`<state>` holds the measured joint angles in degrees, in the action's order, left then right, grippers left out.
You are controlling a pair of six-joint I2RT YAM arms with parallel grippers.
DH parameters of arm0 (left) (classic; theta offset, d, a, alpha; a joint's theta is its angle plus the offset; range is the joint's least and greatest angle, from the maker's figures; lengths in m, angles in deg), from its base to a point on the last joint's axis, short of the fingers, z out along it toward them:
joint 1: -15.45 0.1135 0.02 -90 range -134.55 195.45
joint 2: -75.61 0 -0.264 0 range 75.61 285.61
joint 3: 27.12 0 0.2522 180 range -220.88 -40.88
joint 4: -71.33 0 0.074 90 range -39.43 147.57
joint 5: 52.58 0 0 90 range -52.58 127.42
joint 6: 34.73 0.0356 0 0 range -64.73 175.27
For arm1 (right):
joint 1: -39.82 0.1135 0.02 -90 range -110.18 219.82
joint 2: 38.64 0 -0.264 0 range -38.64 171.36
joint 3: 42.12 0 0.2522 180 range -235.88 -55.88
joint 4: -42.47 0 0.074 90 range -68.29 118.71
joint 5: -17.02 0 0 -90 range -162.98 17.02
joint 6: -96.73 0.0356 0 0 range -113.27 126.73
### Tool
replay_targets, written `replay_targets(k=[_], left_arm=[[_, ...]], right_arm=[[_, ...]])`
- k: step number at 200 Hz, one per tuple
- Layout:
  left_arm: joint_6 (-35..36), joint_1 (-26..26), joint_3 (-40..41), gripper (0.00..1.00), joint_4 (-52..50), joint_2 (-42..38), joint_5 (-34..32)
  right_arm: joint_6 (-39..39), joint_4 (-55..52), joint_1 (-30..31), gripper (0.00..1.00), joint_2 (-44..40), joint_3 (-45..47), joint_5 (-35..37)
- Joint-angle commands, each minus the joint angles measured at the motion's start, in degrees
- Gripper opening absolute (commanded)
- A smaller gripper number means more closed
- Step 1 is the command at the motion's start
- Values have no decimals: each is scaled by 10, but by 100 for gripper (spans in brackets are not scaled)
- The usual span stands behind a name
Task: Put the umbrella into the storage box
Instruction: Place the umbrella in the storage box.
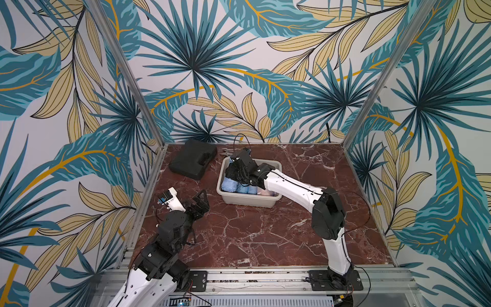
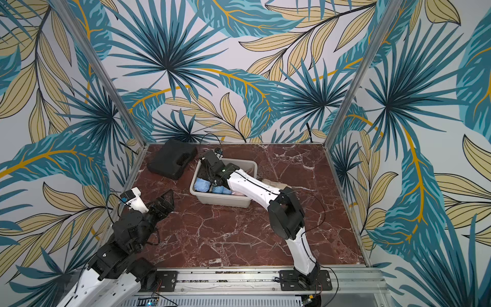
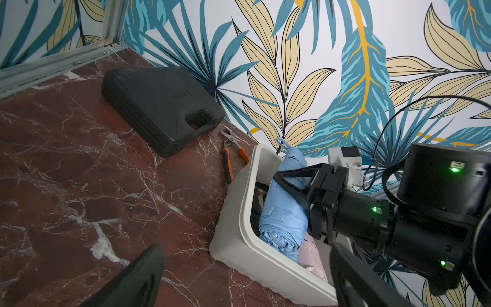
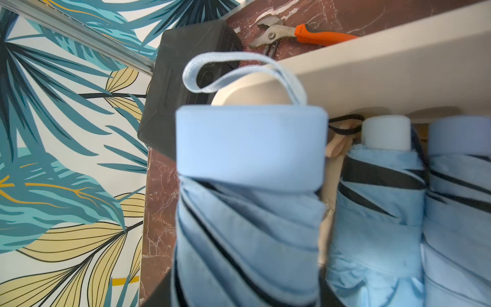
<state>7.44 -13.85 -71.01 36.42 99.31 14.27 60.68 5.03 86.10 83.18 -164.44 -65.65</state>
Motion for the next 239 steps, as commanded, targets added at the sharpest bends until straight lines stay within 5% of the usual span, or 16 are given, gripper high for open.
replay_targets(k=[1,69,184,239], left_arm=[[4,3,4,100,15,5,-3],[12,2,-2,100,30,22,2],[54,3,-15,100,98,61,27],[65,3,-19,100,114,76,33]], right_arm=[[9,-16,2,58,17,-25,-5],[-73,-20,-13,85,-29,-2,50],[-407,-46,-94,87,-320,255,109],[-446,-132,-178,91,-378,332,192]])
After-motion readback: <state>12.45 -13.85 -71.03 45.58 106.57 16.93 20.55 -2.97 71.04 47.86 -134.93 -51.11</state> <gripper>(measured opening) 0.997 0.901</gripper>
